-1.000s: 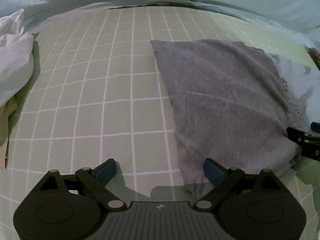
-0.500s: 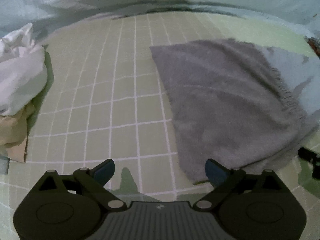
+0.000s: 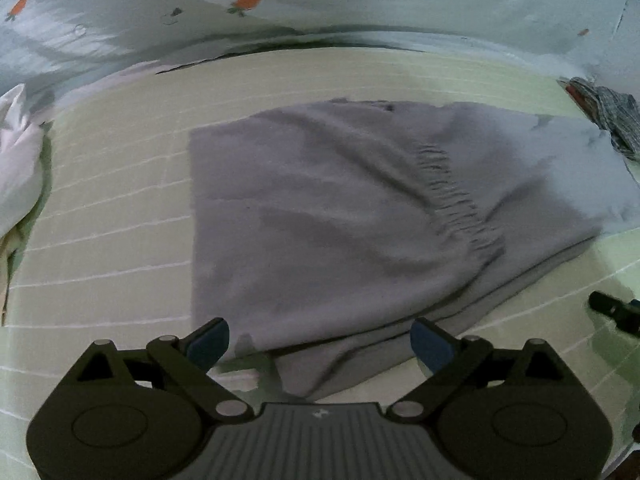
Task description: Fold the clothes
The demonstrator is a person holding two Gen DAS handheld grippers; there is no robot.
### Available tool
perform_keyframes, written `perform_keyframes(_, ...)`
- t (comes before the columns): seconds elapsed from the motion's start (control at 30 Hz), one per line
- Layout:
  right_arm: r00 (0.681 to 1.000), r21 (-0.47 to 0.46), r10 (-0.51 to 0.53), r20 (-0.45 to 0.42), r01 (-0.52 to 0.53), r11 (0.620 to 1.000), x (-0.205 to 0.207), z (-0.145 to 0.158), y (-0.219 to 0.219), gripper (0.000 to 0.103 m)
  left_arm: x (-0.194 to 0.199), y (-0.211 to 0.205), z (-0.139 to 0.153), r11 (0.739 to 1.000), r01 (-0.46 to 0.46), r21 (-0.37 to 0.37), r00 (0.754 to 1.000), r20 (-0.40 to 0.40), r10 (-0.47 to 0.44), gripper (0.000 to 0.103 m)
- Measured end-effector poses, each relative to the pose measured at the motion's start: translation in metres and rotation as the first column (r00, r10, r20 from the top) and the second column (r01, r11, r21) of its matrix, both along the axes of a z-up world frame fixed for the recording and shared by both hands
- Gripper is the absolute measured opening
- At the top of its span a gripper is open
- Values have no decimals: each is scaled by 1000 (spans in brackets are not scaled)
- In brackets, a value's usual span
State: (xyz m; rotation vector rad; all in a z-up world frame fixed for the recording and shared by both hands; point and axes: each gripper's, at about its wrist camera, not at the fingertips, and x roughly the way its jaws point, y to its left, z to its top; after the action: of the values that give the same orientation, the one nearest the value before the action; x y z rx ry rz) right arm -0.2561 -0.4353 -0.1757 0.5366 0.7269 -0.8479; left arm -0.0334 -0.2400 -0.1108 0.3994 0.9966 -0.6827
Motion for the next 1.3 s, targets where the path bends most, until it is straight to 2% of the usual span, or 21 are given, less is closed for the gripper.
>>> perform_keyframes(0.2,987,-15,-145,61,147,989,-41,-7,-71,103,0,-38,-9,997,-77,7,997,-21,77,97)
perform_keyframes(0.37,970,-61,-228,81,233,970,-56,-12,-126,103,18,-62,-16,987,-156,36,987,-23,157,97)
perform_keyframes(0.57,923,-82,-359,139,372,925,-63,-15,-193,103,47,-82,-27,975,-201,92,978,-36,205,97)
perform_keyframes(0.7,909,-106,-390,144,406,908,-58,-18,-228,103,63,-89,-37,968,-219,121,972,-63,228,103)
perform_keyframes(0.8,921,-160,-377,94,388,908,-49,-23,-246,103,66,-93,-41,972,-202,124,975,-69,211,103)
perform_keyframes(1.0,942,-196,-332,47,335,922,-33,-23,-259,102,69,-92,-45,973,-206,106,973,-85,215,103)
perform_keyframes(1.07,952,-205,-302,46,305,930,-30,-22,-259,84,68,-90,-47,973,-210,96,973,-81,218,103)
perform_keyframes(1.1,957,-210,-287,45,290,934,-28,-21,-258,63,68,-89,-48,973,-212,94,973,-78,219,103)
perform_keyframes(1.13,959,-206,-277,55,283,937,-28,-19,-258,35,68,-88,-49,972,-214,94,972,-77,221,103)
perform_keyframes(1.2,961,-165,-263,81,273,948,-27,-16,-261,19,67,-87,-50,972,-217,95,971,-77,225,103)
perform_keyframes(1.3,966,-122,-229,119,243,962,-22,-8,-261,13,70,-91,-49,971,-218,97,971,-81,226,103)
